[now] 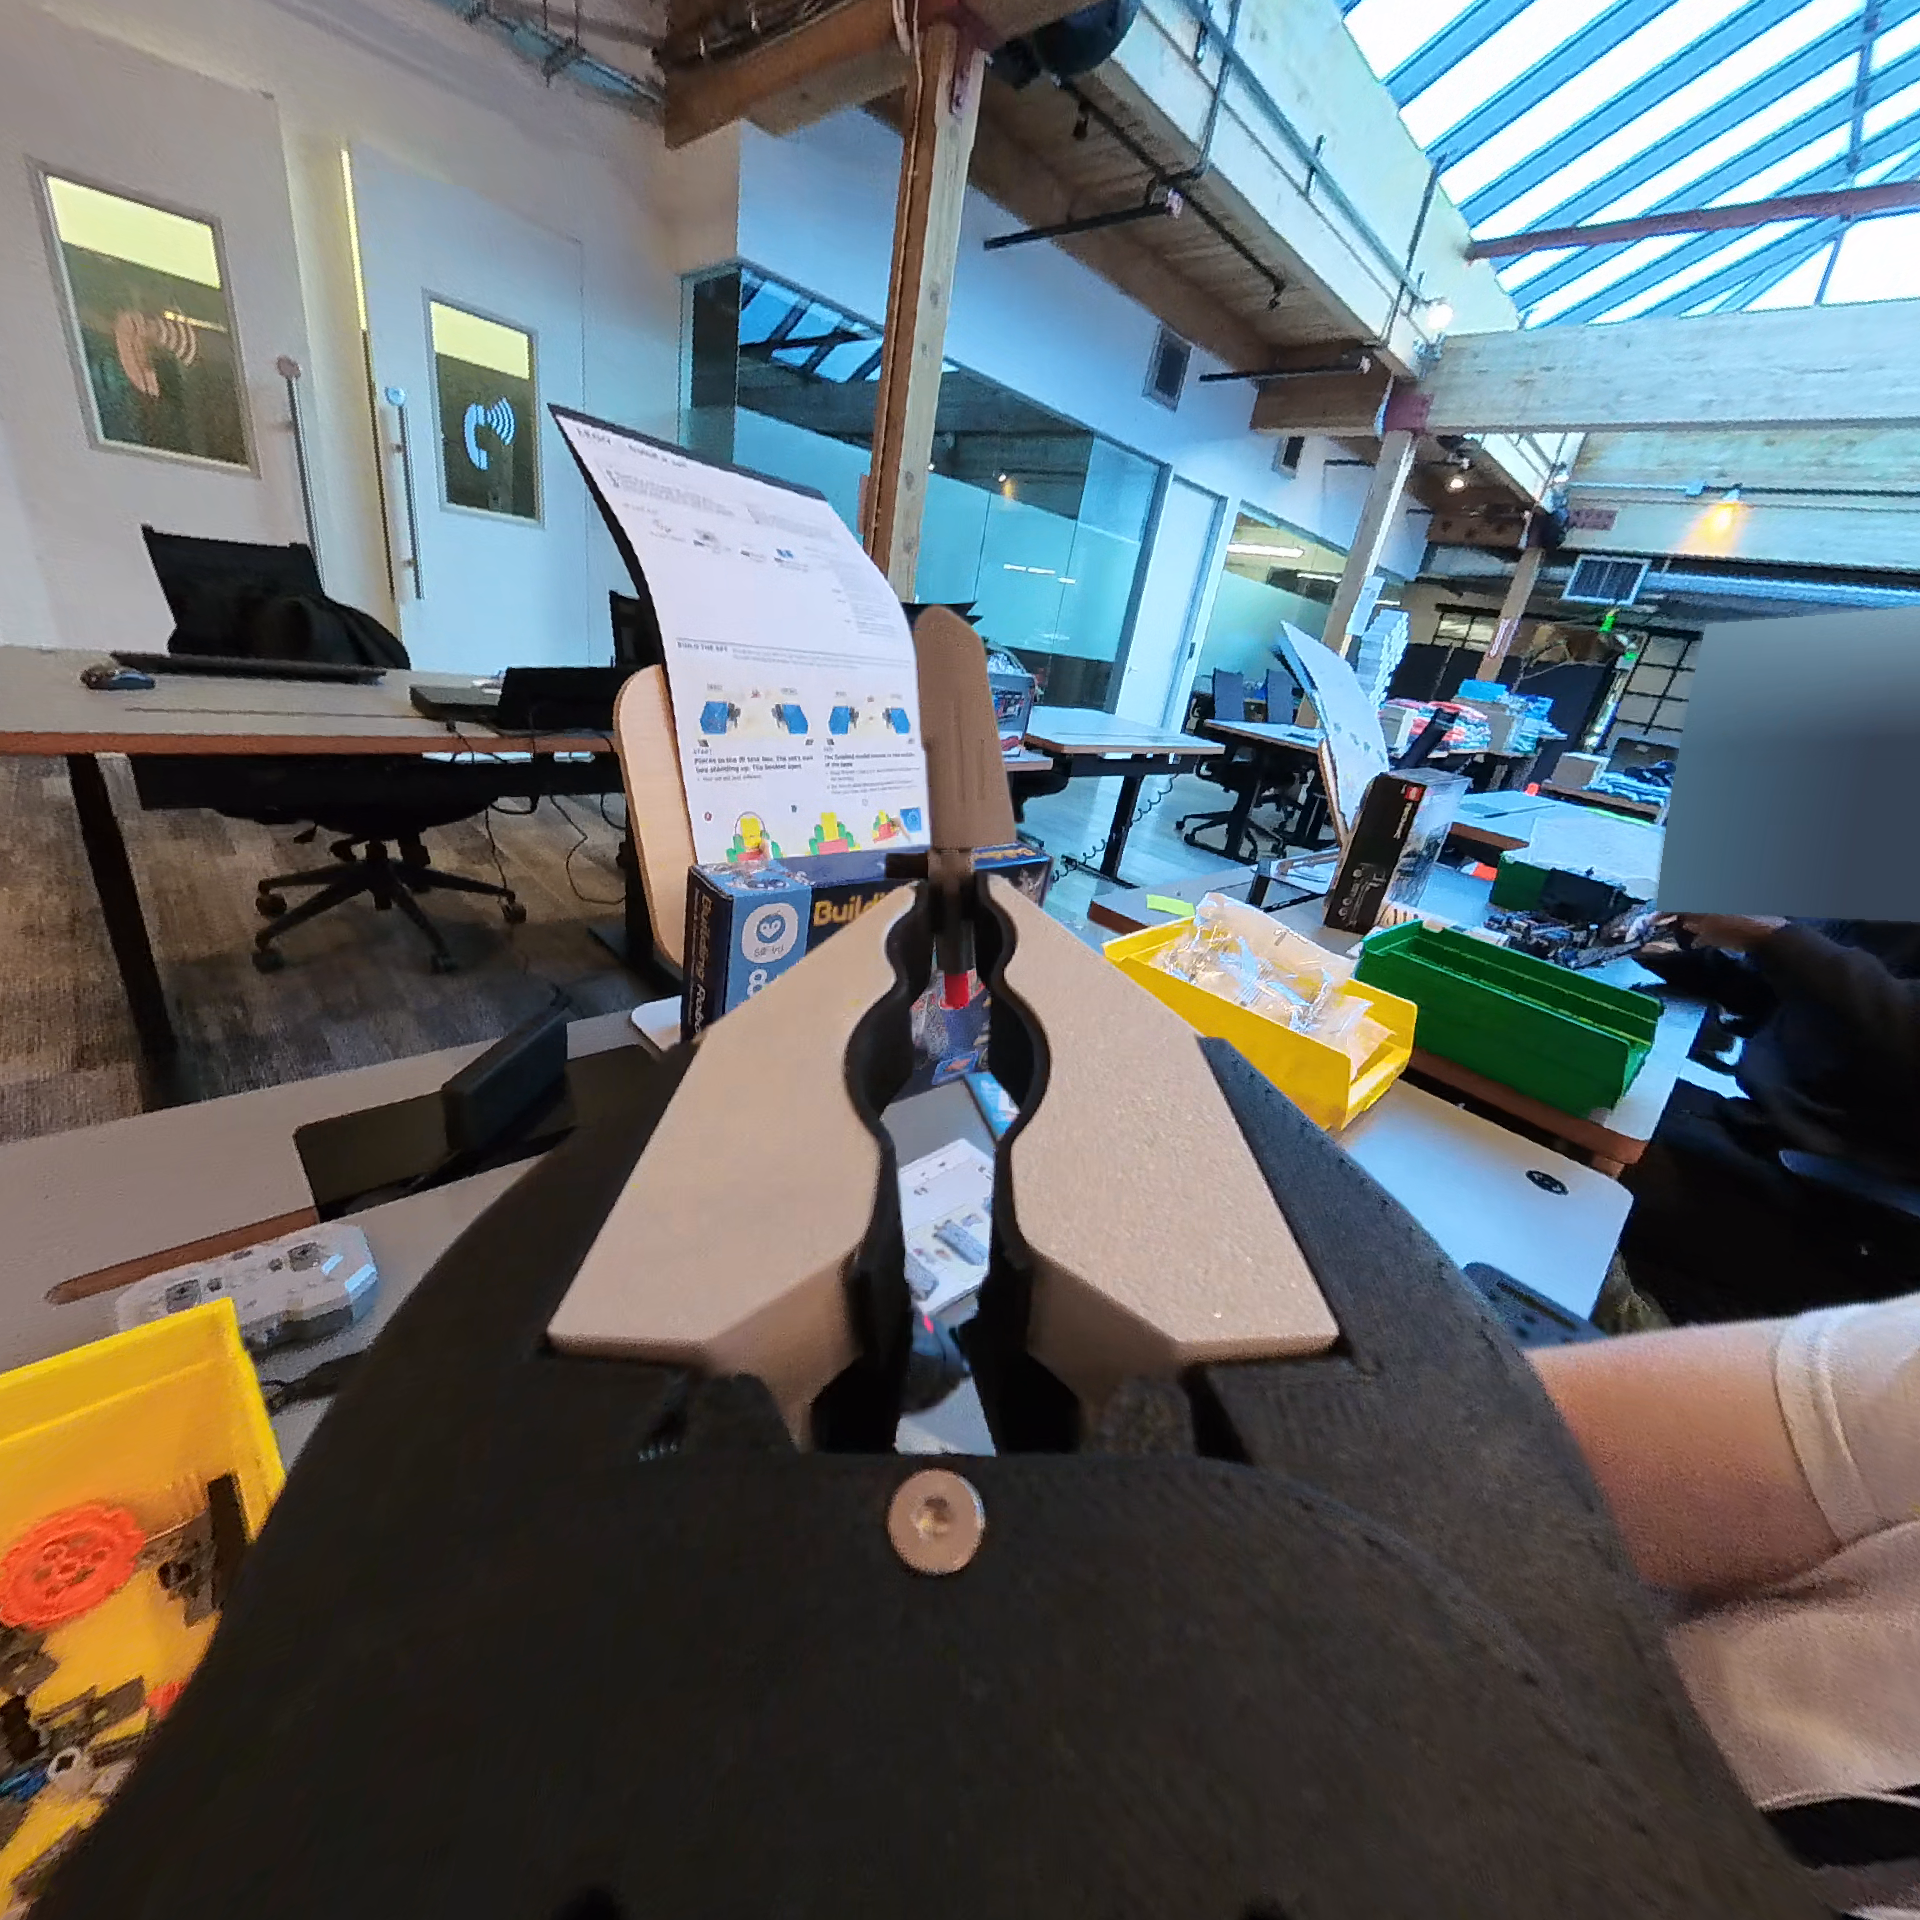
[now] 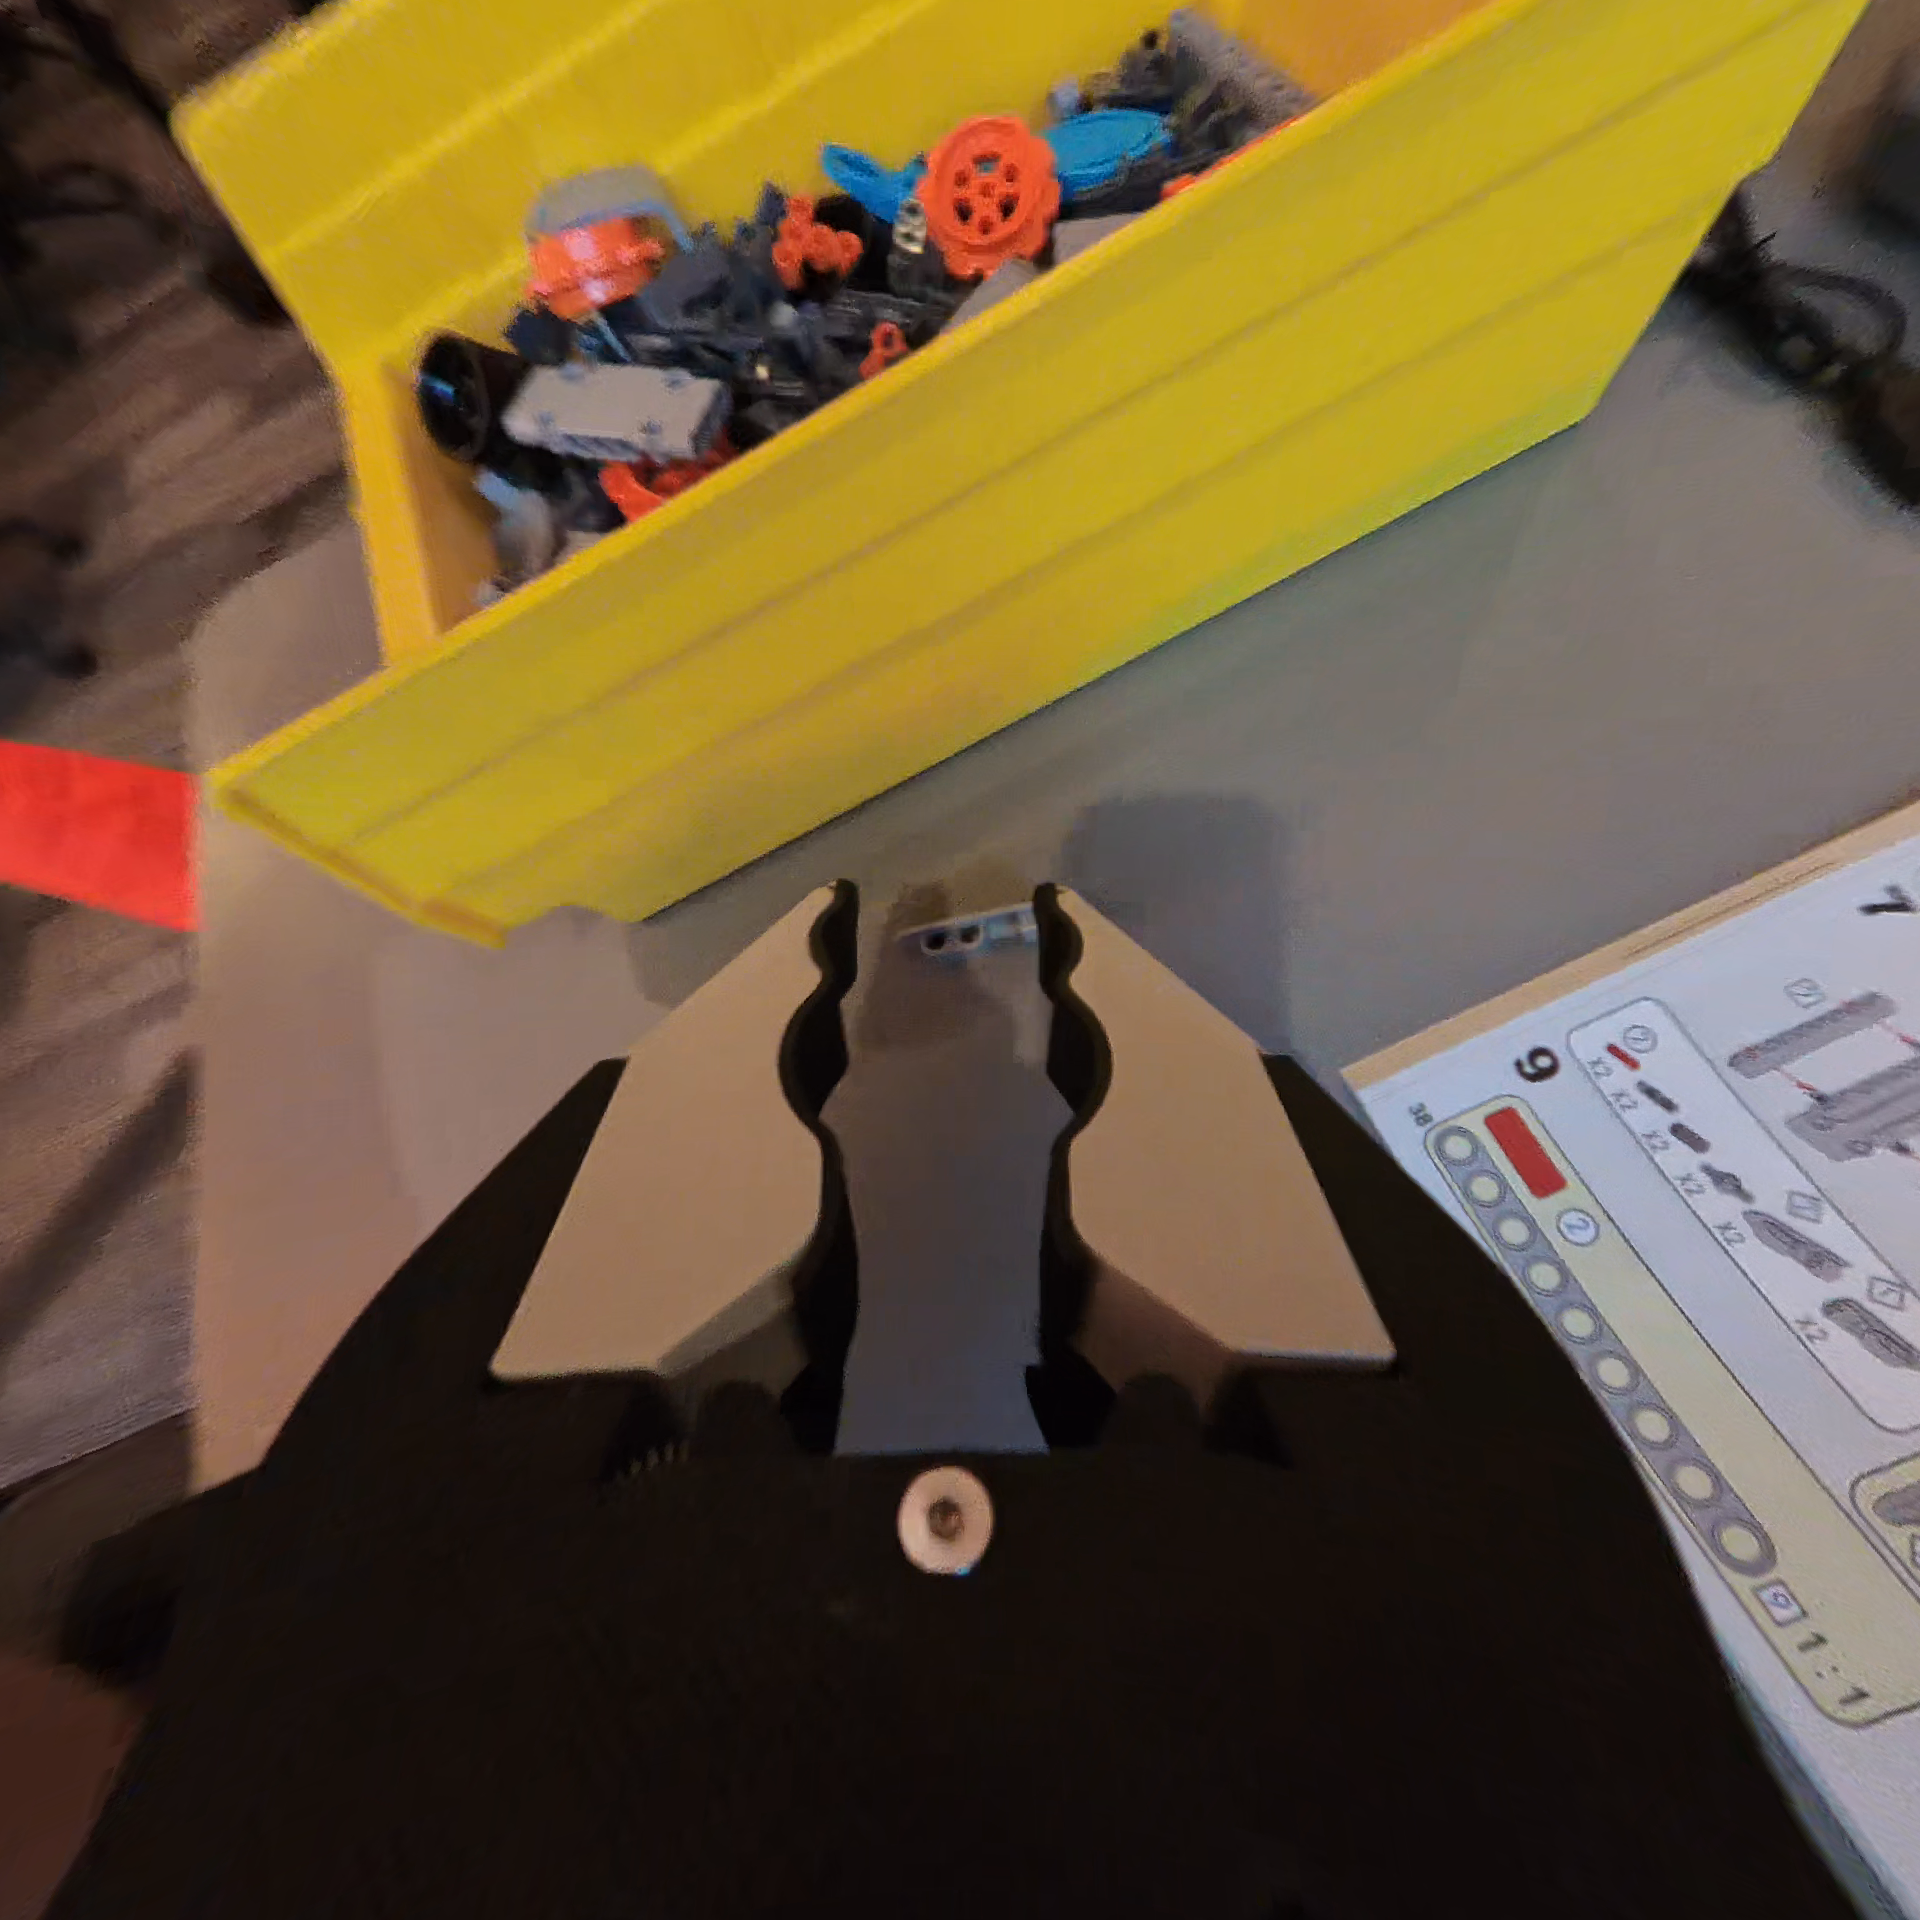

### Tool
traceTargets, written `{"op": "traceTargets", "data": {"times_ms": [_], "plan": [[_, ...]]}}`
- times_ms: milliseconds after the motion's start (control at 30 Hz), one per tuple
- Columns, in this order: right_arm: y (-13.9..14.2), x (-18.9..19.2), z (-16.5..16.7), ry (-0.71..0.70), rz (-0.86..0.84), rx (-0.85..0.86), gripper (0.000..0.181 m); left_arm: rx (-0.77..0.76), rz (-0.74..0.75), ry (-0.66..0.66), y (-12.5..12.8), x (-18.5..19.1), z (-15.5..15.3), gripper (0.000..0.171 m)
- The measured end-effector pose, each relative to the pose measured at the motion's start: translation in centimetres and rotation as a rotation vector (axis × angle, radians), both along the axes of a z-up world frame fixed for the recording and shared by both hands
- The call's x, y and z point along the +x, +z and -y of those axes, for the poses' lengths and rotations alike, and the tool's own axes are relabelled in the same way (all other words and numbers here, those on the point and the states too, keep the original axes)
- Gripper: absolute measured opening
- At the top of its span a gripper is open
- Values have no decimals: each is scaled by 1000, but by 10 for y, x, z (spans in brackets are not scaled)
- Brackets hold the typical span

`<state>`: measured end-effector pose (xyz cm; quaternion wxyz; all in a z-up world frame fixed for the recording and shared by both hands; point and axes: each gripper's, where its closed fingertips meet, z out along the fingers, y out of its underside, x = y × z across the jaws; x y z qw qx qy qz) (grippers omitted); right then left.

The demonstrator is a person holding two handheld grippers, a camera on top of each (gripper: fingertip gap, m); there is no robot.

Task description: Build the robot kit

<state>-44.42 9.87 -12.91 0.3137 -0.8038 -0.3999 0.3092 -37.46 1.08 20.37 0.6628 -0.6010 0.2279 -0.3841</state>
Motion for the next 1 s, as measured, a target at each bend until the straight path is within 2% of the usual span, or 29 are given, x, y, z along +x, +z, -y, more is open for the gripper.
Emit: {"op": "traceTargets", "data": {"times_ms": [100, 167, 200, 300, 400, 433, 467, 533, 600, 667, 733, 800, 833, 900, 1000], "plan": [[-15, -9, 10, -11, 60, 30, 49, 12, 3, -13, 1, -1, 3, 5], [-26, -5, 3, -17, 157, 132, 62, 9, 3, -42, -1, 0, 5, 5], [-29, -6, 3, -2, 174, 155, 63, 9, 7, -54, -1, -1, 6, 5], [-35, -6, -2, -11, 187, 194, 59, 11, 21, -75, -1, -3, 7, 5], [-35, -6, -5, -21, 171, 184, 48, 14, 28, -101, -1, -4, 10, 5], [-34, -5, -5, -15, 176, 186, 39, 16, 29, -106, -1, -5, 10, 5], [-34, -5, -4, -6, 175, 176, 39, 22, 30, -116, -1, -5, 10, 5], [-33, -2, 2, 27, 158, 146, 39, 23, 38, -154, -1, -3, 11, 5], [-17, 7, 21, 128, 96, 144, 39, 13, 33, -174, -2, 0, 9, 5], [2, 40, 51, 299, 92, 194, 39, 8, 13, -183, -4, 5, 8, 5], [11, 103, 83, 519, 153, 287, 39, 17, 6, -214, -2, 12, 10, 5], [16, 177, 99, 638, 207, 382, 39, 32, -8, -249, 0, 22, 14, 5], [18, 207, 100, 638, 207, 407, 39, 42, -17, -261, 1, 27, 15, 5], [18, 253, 102, 611, 188, 349, 38, 45, -24, -276, 2, 36, 14, 5], [7, 290, 106, 604, 189, 273, 39, 0, -69, -226, -3, 50, -1, 5]]}}
